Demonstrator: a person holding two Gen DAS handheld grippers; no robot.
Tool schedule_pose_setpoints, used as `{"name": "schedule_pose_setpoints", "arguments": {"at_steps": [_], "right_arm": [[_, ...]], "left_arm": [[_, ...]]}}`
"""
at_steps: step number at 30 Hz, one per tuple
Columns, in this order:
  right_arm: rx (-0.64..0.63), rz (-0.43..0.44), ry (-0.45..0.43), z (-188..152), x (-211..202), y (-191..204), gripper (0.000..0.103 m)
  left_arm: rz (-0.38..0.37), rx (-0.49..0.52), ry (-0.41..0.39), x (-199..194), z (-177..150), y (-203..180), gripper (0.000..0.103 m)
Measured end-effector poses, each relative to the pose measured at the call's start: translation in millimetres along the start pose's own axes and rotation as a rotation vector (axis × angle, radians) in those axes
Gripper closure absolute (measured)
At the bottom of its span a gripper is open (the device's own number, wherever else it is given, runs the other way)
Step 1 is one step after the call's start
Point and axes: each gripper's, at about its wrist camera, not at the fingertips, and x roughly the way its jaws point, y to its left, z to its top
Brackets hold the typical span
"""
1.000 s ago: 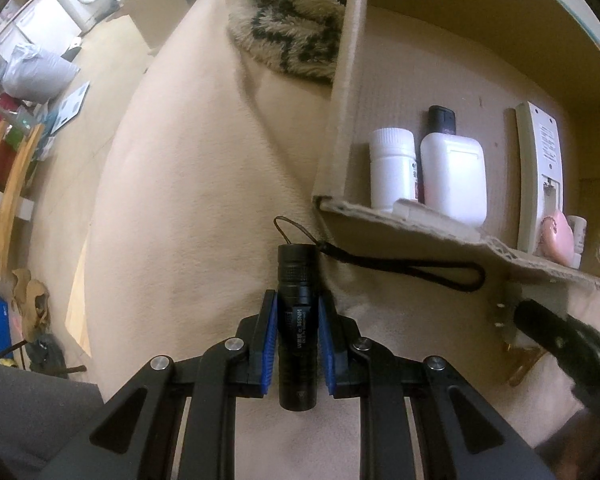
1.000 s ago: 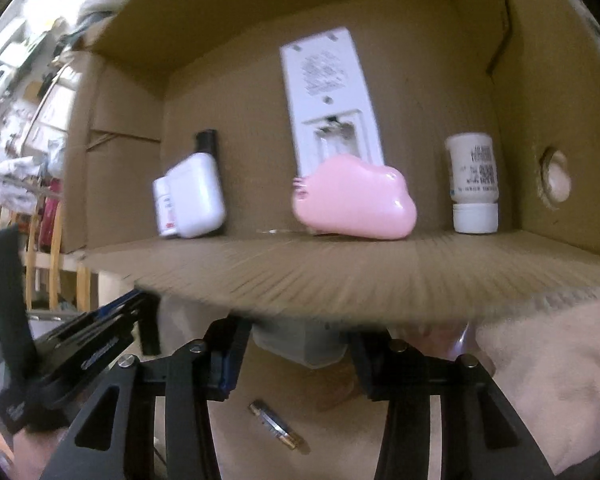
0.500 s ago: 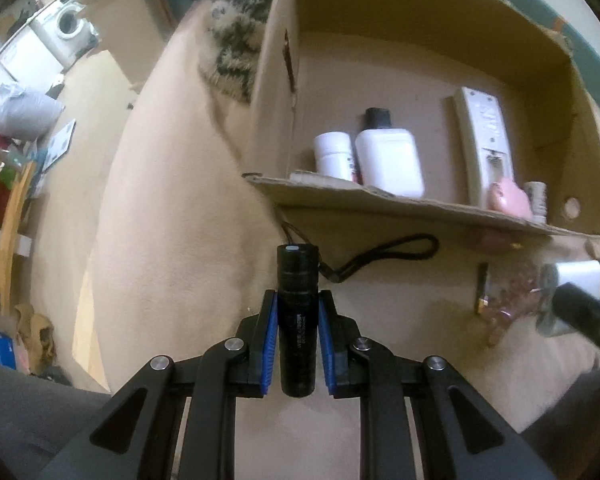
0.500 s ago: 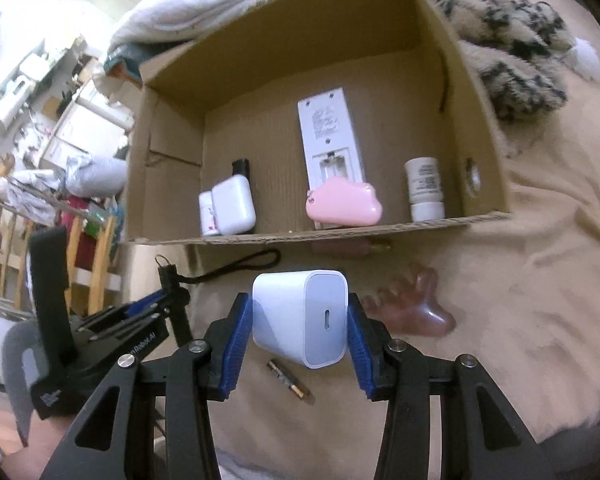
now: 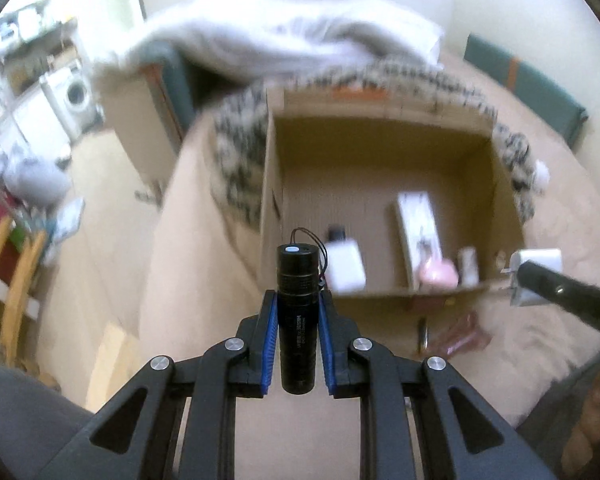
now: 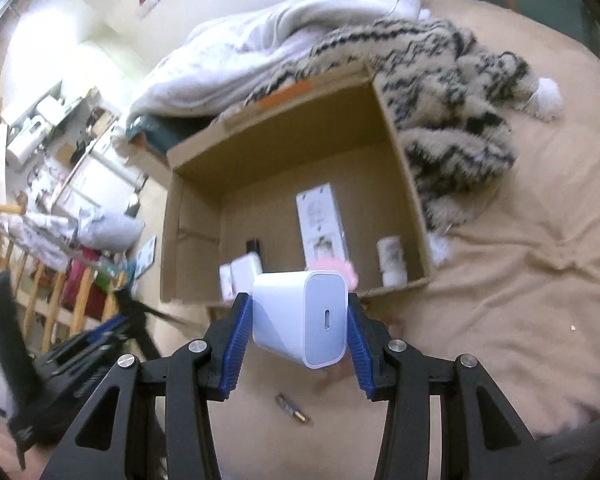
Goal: Organize rigid objects
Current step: 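Lift the flashlight with the left tool while the right tool grasps the white charger, then lower the flashlight and charger into the box and open both tools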
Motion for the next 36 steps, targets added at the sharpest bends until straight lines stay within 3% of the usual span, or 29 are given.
{"name": "schedule_pose_setpoints", "arguments": {"at_steps": [4,19,25,36], "right_arm": [[0.008,0.003,-0.03,8.1,-8.4,-4.0,0.055],[-0.04,0.004,-0.087,61.5,-2.4,10.4,0.055],[-0.05,-0.014,-0.061,79.4,22.7,7.7,0.055],[-0.064,-0.056,0.12,55.8,82.3,1.6,0.055]], "left_arm": [[0.004,-0.006,-0.089,-21.8,20.2,2.4,0.086],[-0.004,-0.061,-0.233,-29.4,113.5,17.9,0.086],[0.006,-0.034,-0.167,17.9,126.2,7.3,0.086],[-0.032,0.032,0.072,124.3,74.4,-19.5,0.086]]}}
